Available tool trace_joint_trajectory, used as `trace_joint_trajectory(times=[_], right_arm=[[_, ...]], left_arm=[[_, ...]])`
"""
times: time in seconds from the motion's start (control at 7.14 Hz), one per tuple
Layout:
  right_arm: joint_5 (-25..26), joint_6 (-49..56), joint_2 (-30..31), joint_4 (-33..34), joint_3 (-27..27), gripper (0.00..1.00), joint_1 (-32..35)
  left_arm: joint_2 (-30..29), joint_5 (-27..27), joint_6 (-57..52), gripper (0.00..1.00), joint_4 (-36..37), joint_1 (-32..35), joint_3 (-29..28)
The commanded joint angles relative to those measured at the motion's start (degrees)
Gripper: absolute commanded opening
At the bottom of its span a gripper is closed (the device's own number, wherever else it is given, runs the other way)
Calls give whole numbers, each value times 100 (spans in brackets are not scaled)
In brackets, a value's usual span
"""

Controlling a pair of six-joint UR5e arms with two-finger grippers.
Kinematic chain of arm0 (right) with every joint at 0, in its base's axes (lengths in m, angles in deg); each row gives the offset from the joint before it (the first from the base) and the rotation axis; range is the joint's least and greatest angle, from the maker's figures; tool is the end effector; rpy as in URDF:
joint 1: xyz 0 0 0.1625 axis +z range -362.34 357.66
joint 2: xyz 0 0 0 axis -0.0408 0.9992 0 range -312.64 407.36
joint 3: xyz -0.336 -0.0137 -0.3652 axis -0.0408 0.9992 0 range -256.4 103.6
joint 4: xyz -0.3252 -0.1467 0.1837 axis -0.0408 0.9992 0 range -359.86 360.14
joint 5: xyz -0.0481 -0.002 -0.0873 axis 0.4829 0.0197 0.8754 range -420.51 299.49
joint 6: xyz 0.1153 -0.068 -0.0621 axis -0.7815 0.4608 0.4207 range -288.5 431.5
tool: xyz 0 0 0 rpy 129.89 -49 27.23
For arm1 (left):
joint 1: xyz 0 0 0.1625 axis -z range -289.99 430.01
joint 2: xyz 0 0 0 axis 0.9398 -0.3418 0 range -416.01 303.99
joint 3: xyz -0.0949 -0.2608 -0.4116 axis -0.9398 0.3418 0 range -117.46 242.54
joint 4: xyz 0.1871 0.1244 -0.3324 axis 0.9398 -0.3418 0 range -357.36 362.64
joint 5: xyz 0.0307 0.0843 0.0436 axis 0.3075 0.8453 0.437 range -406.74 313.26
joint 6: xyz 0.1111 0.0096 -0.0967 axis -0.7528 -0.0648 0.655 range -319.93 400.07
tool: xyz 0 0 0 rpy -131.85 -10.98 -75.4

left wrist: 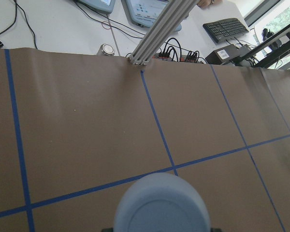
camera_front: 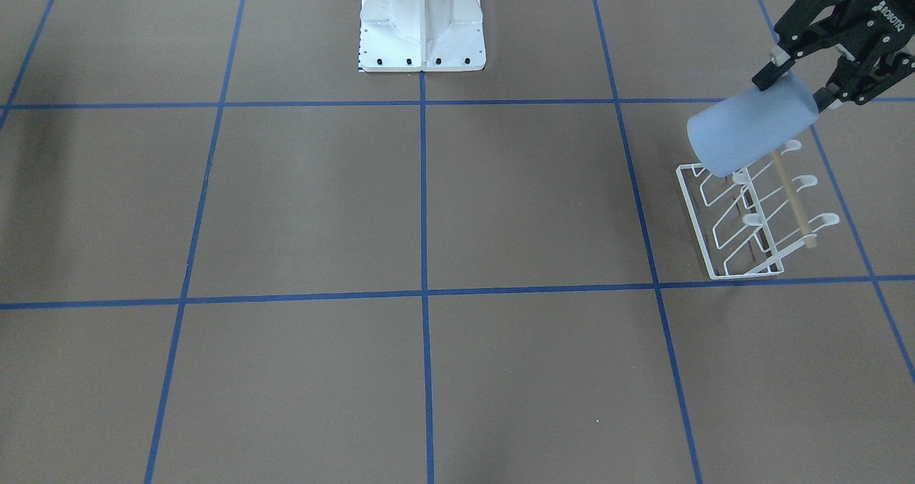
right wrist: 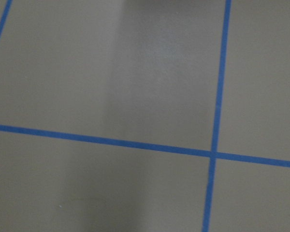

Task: Hang cup on cup holder
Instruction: 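Lower the cup with the left gripper onto a hook of the wire rack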

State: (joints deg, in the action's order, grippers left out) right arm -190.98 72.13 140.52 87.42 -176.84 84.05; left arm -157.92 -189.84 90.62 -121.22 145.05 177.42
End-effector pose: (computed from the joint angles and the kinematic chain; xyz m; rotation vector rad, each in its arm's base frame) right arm 0.0081 -0.4672 0.7034 0.1488 -0.7091 -0.1324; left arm 0.1201 -0.5085 0.3569 0.5147 1.2705 0.0498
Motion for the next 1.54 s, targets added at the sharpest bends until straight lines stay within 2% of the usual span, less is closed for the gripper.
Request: trace_joint_trajectory(times=[0.0,0.14,0.42,0.84,1.4], right_arm=[[22,913,0,667,-11,100,220],[-4,948,35,693,15,100,212],[13,984,106,685,-20,100,247],[-4,984,106,685,-20,100,247],[-22,966,106,676,-20,100,247]], left_arm=[[13,422,-1015,0,771,-24,8],[13,850,-1735,0,1289,-76,17],[92,1991,-2242,0,1933,-540,61],[486,2522,-2418,0,2050,-963,61],[654,2709,-2427,0,2068,-1333,61]])
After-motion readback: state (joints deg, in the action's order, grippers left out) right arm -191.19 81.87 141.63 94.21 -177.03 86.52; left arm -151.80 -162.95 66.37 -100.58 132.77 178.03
